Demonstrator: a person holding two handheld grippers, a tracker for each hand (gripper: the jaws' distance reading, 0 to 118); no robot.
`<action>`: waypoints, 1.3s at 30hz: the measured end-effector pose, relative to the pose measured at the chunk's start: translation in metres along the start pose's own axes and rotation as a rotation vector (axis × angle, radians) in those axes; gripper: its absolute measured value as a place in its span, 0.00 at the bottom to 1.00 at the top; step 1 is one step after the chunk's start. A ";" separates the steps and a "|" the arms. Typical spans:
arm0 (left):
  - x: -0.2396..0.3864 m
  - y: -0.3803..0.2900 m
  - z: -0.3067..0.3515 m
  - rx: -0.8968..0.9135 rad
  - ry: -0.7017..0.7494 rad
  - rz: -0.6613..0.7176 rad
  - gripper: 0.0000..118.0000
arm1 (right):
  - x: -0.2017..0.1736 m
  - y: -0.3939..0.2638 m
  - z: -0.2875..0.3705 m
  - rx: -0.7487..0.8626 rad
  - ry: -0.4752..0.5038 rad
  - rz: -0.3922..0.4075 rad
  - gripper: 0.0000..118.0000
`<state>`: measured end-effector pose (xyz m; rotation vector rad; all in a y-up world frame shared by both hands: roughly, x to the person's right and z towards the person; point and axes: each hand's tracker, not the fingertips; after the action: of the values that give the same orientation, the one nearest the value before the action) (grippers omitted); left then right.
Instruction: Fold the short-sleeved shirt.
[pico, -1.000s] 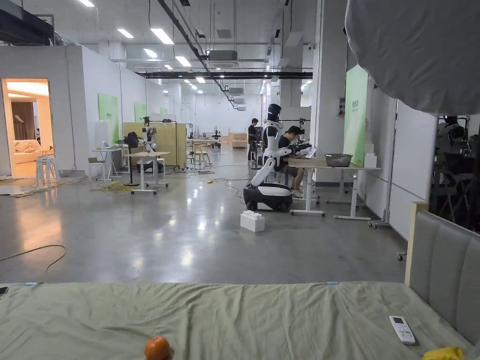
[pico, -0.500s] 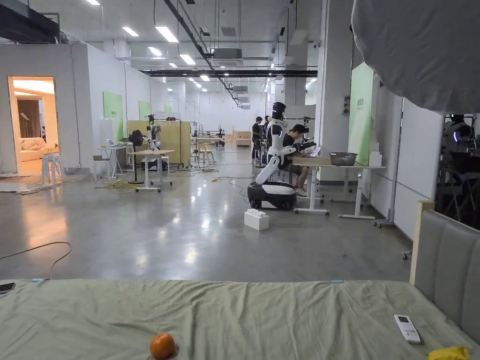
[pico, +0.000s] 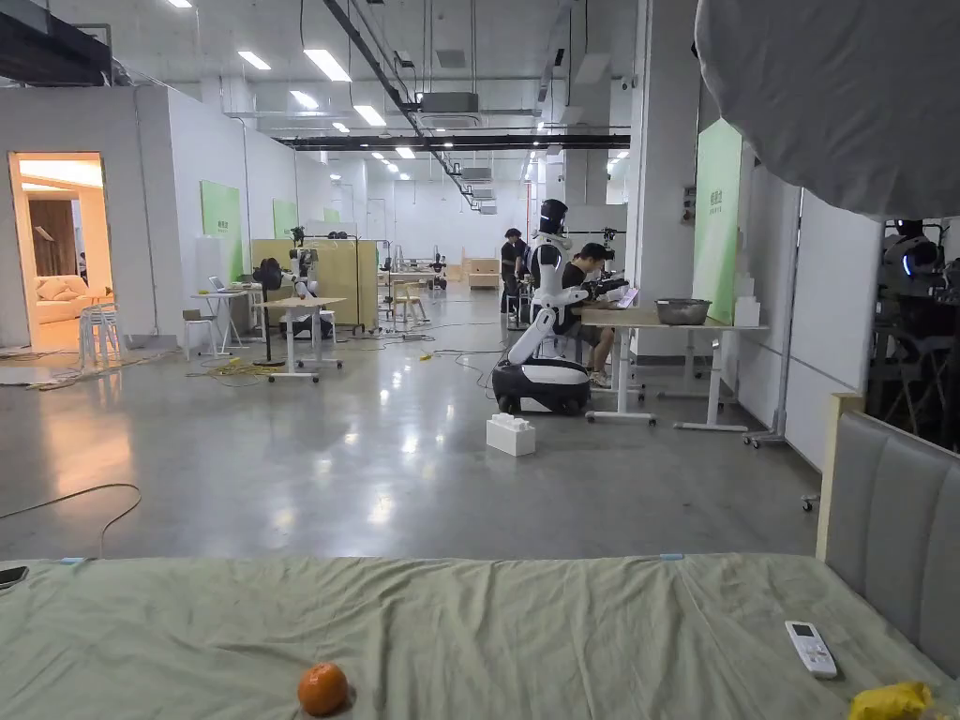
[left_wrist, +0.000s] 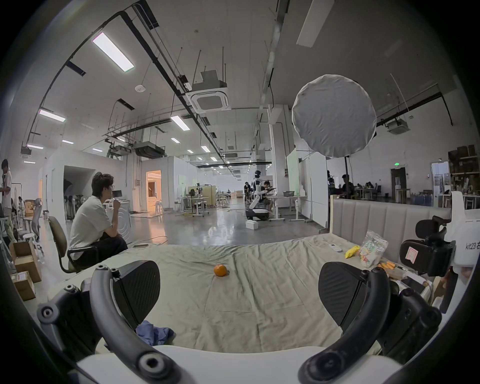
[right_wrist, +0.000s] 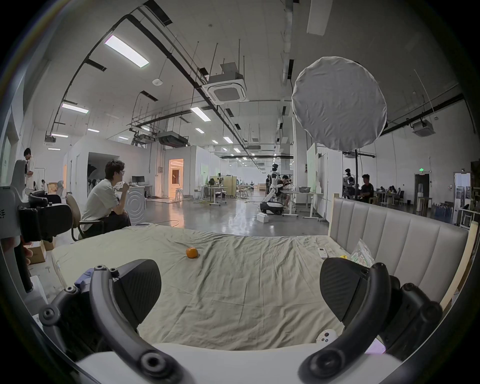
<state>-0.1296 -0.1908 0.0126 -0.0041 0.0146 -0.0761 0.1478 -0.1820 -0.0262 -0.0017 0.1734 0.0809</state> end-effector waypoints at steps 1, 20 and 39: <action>0.001 0.000 0.000 0.001 0.001 -0.004 1.00 | 0.000 0.000 0.000 0.000 -0.002 0.004 1.00; 0.001 0.000 0.000 -0.014 -0.012 0.001 1.00 | 0.004 0.000 0.002 0.003 -0.015 -0.024 1.00; -0.003 0.003 0.002 0.017 0.011 0.015 1.00 | 0.005 0.007 0.001 0.012 -0.020 -0.036 1.00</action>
<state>-0.1323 -0.1874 0.0149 0.0130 0.0251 -0.0609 0.1527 -0.1745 -0.0258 0.0083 0.1539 0.0436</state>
